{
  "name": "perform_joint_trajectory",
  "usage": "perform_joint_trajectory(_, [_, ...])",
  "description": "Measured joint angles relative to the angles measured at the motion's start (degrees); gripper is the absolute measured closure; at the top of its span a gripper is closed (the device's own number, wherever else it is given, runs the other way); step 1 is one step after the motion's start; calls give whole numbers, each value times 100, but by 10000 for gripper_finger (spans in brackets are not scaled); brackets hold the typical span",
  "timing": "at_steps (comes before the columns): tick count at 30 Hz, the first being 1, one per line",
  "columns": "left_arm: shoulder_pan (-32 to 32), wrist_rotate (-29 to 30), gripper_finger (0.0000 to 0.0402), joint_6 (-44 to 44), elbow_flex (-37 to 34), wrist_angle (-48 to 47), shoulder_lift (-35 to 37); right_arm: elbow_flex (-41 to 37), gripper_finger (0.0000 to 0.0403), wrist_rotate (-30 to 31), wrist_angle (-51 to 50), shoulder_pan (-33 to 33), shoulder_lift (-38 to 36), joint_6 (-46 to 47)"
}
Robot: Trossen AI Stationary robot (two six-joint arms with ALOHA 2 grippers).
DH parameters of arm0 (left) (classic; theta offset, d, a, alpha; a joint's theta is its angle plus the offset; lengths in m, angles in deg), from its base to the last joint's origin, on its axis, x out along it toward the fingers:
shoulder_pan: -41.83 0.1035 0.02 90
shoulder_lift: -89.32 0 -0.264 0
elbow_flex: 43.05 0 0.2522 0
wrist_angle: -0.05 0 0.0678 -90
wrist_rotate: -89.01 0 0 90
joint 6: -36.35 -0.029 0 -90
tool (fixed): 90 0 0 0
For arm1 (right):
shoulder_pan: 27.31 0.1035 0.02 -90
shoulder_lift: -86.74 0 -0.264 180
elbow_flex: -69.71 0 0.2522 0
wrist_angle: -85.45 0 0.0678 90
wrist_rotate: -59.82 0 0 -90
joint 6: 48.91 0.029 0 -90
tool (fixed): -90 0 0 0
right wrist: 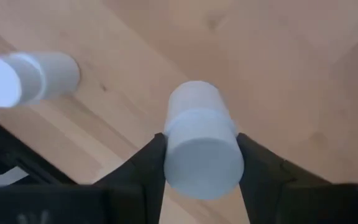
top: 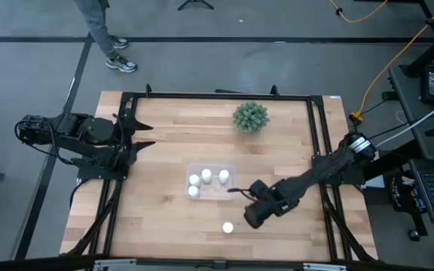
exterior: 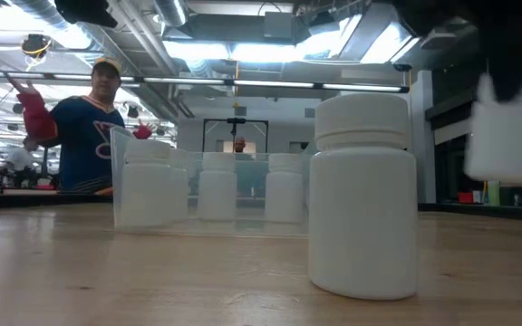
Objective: Pick and place pill bottles into a basket
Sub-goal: Put the white medicine bottle into the transparent bin
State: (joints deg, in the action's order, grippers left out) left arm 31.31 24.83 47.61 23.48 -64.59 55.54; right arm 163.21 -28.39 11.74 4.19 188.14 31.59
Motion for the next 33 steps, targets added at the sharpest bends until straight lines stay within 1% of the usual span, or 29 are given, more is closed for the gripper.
perform_joint_trajectory(7, [0,5,158,0,0,-27,0,1047,248,417,-1276,-385,-2,-909])
perform_joint_trajectory(11, [0,5,158,-1,0,-30,0,1550,248,587,-1507,-632,-4,-1424])
perform_joint_trajectory(16, [0,7,158,-2,0,-30,0,1891,248,766,-1508,-993,-4,-2137])
perform_joint_trajectory(20, [0,25,158,-2,0,-30,0,1938,248,784,-1363,-1327,-4,-2682])
perform_joint_trajectory(26, [0,25,158,-2,0,-30,0,1940,248,781,-713,-1707,28,-3491])
perform_joint_trajectory(29, [2,25,158,0,0,-30,0,1940,248,782,-490,-1837,28,-3740])
perform_joint_trajectory(33, [1,25,158,-2,0,-30,0,1940,248,728,-439,-1939,28,-3929])
